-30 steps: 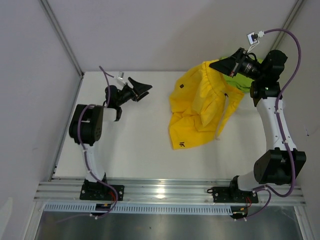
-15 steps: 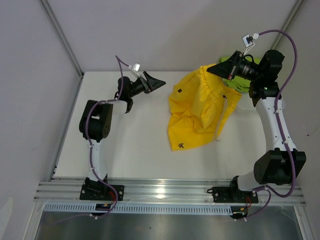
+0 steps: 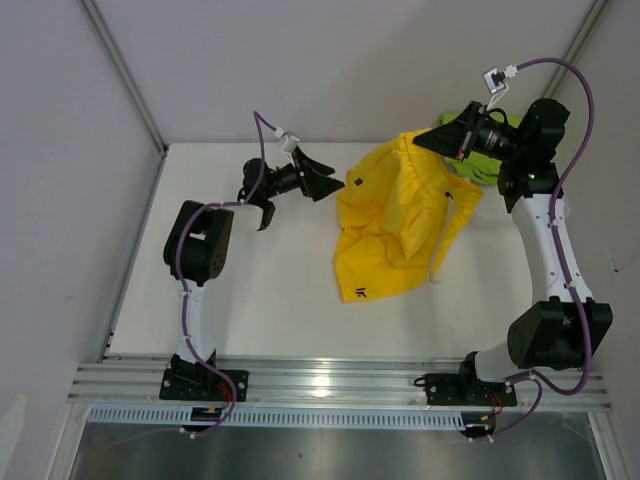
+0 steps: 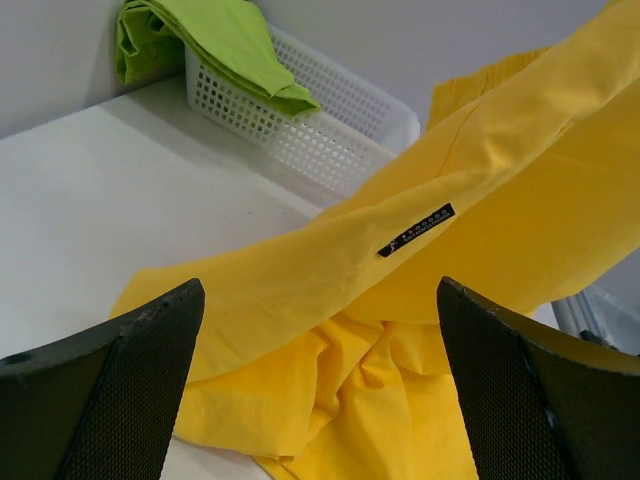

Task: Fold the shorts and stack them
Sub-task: Flatten the shorts out

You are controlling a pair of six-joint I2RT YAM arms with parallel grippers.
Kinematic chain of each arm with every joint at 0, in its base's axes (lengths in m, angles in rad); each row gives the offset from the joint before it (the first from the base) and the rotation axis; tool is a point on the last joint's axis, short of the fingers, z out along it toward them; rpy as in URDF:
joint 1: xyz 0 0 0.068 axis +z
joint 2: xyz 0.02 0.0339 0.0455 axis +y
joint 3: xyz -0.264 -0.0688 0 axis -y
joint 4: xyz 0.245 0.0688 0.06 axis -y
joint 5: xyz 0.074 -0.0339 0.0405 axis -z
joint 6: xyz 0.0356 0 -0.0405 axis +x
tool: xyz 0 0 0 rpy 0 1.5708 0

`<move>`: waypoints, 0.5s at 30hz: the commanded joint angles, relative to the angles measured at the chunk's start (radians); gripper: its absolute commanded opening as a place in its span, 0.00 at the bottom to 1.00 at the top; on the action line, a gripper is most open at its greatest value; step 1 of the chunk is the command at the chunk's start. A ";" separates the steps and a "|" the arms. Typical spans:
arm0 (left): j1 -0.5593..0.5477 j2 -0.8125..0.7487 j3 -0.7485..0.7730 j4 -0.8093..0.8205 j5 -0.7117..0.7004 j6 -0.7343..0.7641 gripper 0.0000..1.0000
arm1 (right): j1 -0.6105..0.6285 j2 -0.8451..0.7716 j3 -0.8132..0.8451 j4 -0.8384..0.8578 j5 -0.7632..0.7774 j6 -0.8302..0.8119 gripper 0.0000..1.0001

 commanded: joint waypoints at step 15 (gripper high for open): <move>-0.116 -0.017 0.278 -0.417 0.126 0.575 0.97 | 0.023 0.013 0.068 0.039 -0.031 0.025 0.00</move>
